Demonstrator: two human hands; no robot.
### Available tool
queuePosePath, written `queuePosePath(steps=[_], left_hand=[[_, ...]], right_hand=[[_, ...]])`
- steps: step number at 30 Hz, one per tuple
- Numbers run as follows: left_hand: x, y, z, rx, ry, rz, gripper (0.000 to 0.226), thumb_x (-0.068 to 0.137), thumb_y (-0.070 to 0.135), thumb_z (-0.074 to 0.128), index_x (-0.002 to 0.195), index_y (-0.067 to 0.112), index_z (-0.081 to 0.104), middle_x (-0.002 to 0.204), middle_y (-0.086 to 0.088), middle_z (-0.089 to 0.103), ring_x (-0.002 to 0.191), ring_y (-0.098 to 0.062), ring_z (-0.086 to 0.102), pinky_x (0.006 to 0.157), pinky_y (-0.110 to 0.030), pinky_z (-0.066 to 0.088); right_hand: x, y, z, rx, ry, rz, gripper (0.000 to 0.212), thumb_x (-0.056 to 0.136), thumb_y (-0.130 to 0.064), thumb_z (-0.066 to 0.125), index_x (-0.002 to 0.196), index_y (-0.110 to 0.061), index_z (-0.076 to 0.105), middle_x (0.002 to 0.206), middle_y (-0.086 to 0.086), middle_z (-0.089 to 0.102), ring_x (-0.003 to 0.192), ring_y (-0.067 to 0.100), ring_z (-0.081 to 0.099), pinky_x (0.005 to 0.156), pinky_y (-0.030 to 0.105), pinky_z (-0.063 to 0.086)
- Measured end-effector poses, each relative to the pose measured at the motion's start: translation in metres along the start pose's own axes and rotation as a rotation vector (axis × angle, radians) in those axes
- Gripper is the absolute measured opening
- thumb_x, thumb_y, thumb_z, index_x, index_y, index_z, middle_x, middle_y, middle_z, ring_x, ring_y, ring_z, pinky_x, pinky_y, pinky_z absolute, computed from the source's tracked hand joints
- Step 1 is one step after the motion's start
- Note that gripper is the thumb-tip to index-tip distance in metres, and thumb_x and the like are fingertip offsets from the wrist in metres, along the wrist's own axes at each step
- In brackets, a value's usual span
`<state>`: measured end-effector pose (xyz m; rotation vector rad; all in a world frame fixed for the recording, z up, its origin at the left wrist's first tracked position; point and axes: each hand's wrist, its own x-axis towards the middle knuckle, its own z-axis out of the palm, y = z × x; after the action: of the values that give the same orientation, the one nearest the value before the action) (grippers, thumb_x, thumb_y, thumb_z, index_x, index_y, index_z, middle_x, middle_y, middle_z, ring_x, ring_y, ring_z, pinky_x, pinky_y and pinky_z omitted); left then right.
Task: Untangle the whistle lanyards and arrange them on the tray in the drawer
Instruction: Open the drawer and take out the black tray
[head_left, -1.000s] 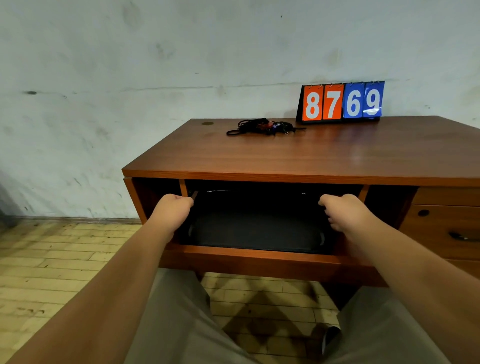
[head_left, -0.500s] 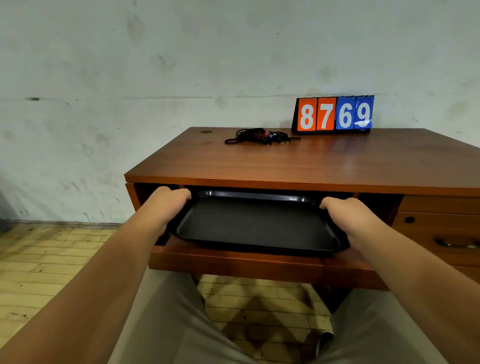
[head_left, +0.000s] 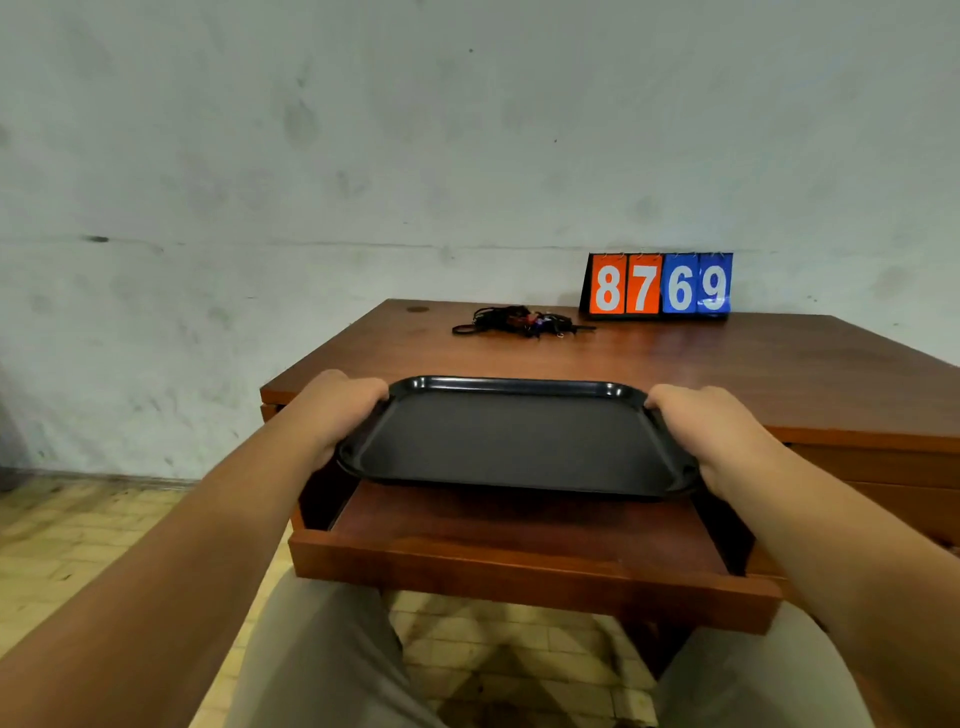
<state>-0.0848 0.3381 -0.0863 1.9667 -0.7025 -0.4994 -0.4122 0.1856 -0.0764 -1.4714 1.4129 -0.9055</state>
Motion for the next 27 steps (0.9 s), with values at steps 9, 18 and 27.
queuePosePath(steps=[9, 18, 27], left_hand=[[0.032, 0.003, 0.026, 0.014, 0.043, 0.068, 0.023, 0.084, 0.018, 0.061, 0.069, 0.014, 0.044, 0.064, -0.009, 0.043, 0.064, -0.024, 0.042, 0.062, -0.038, 0.033], [0.071, 0.014, 0.047, 0.170, 0.062, 0.152, 0.035, 0.087, 0.026, 0.057, 0.061, 0.021, 0.034, 0.058, -0.002, 0.032, 0.061, -0.024, 0.034, 0.063, -0.038, 0.029], [0.113, 0.019, 0.065, 0.311, 0.032, 0.259, 0.019, 0.102, 0.009, 0.046, 0.085, 0.015, 0.053, 0.096, -0.014, 0.061, 0.074, -0.020, 0.050, 0.064, -0.038, 0.035]], right_hand=[[0.054, 0.003, 0.015, -0.050, 0.061, -0.049, 0.029, 0.091, -0.028, 0.060, 0.102, -0.002, 0.066, 0.094, 0.015, 0.065, 0.080, 0.033, 0.059, 0.064, 0.034, 0.043], [0.103, 0.004, 0.030, -0.130, 0.050, -0.080, 0.021, 0.086, -0.031, 0.057, 0.078, -0.011, 0.055, 0.076, 0.009, 0.052, 0.070, 0.029, 0.050, 0.066, 0.039, 0.041], [0.142, 0.008, 0.041, -0.305, 0.086, -0.227, 0.035, 0.090, -0.023, 0.054, 0.059, -0.019, 0.038, 0.057, 0.002, 0.036, 0.060, 0.025, 0.033, 0.057, 0.038, 0.030]])
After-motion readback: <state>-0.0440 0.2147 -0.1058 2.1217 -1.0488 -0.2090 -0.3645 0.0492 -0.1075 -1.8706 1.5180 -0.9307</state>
